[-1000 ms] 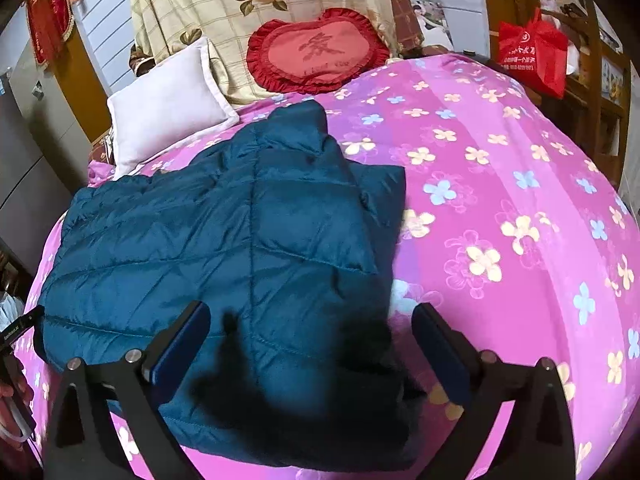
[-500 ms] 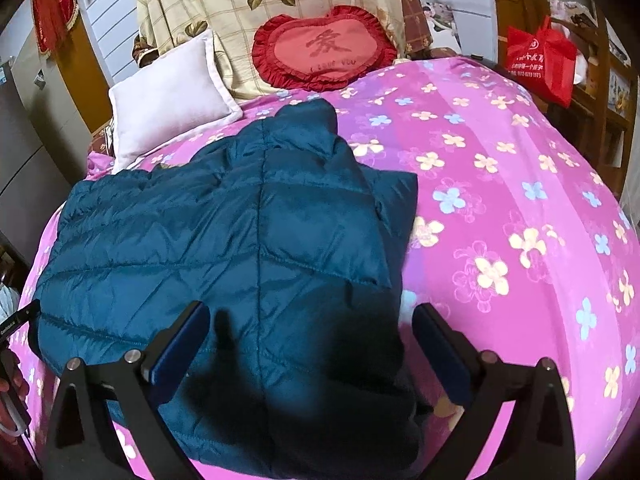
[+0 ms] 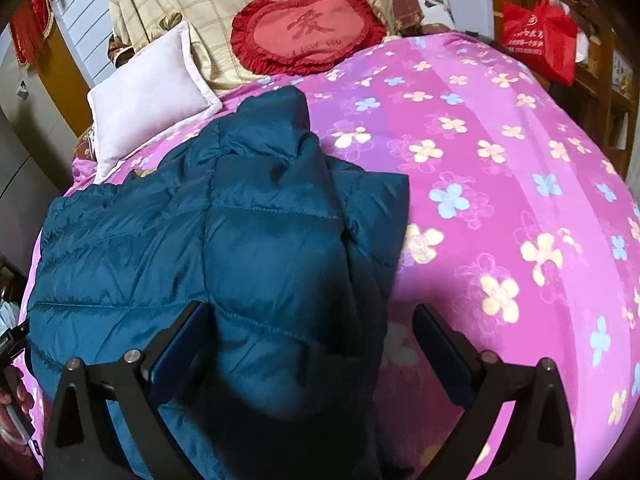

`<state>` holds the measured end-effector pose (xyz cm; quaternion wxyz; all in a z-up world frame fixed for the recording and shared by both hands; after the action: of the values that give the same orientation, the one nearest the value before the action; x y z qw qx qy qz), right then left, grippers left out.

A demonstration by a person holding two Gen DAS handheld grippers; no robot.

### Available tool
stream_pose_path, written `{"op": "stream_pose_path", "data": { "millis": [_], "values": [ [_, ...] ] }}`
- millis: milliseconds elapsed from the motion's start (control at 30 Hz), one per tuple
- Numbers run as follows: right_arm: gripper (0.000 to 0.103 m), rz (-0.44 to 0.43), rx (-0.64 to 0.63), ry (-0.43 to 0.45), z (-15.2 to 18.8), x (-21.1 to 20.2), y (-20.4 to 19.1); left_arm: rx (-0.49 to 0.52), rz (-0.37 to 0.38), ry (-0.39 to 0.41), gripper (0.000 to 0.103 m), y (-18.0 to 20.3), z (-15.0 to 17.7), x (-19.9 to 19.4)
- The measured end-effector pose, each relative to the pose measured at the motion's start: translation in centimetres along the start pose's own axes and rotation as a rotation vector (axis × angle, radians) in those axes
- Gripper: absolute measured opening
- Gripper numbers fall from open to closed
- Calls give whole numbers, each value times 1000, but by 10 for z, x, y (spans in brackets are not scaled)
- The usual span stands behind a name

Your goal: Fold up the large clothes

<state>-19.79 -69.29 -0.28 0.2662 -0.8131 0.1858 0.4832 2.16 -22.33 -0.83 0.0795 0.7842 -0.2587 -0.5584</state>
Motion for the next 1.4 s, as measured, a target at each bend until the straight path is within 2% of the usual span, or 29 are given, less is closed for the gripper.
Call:
{"op": "stream_pose_path", "data": {
  "millis": [67, 233, 333, 433, 500, 633, 700, 733, 800, 833, 900, 1000, 1067, 1233, 1400],
  "values": [
    [103, -13, -4, -4, -4, 4, 0, -31, 36, -12, 61, -4, -2, 5],
    [103, -54, 8, -25, -11, 13, 4, -34, 73, -35, 65, -3, -10, 15],
    [103, -115, 33, -70, -15, 24, 9, -59, 105, -43, 70, -4, -14, 20],
    [103, -225, 89, -135, -17, 40, 18, -18, 84, -37, 76, 3, -16, 25],
    [103, -226, 58, -130, -20, 41, 15, 7, 62, -37, 82, 9, -16, 28],
    [103, -243, 9, -144, -21, 47, 3, 56, 47, -57, 82, 20, -18, 35],
    [102, -247, -14, -136, -21, 49, -5, 76, 67, -63, 58, 27, -17, 36],
    [99, -252, -18, -130, -21, 50, -9, 75, 72, -55, 53, 30, -16, 34],
    [77, -270, -22, -118, -19, 48, -16, 85, 63, -35, 34, 36, -15, 31],
    [73, -276, -27, -105, -17, 45, -20, 92, 59, -21, 29, 38, -13, 27],
    [54, -263, -47, -75, -14, 36, -28, 102, 54, -5, 10, 40, -12, 17],
    [37, -257, -62, -49, -12, 21, -34, 107, 53, 3, 1, 42, -8, -3],
    [33, -256, -76, -29, -9, 6, -40, 120, 46, 9, 0, 43, -2, -20],
    [31, -295, -91, -8, 11, -37, -46, 134, 85, -1, 0, 42, 28, -65],
    [31, -360, -113, -24, 59, -87, -47, 142, 98, -59, 0, 30, 80, -110]
  ]
}}
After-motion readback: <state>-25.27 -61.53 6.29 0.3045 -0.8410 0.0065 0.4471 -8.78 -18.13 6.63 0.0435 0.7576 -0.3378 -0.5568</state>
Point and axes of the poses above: each gripper's, at about its wrist camera, not at the fingertips, and x roughly the way its jaws point, y to its right, z to its underside, the point moved 5 cm from there along x, roughly the way its jaws point, and after that the axes turned 11 degrees about -y, right-handed, at the moved point
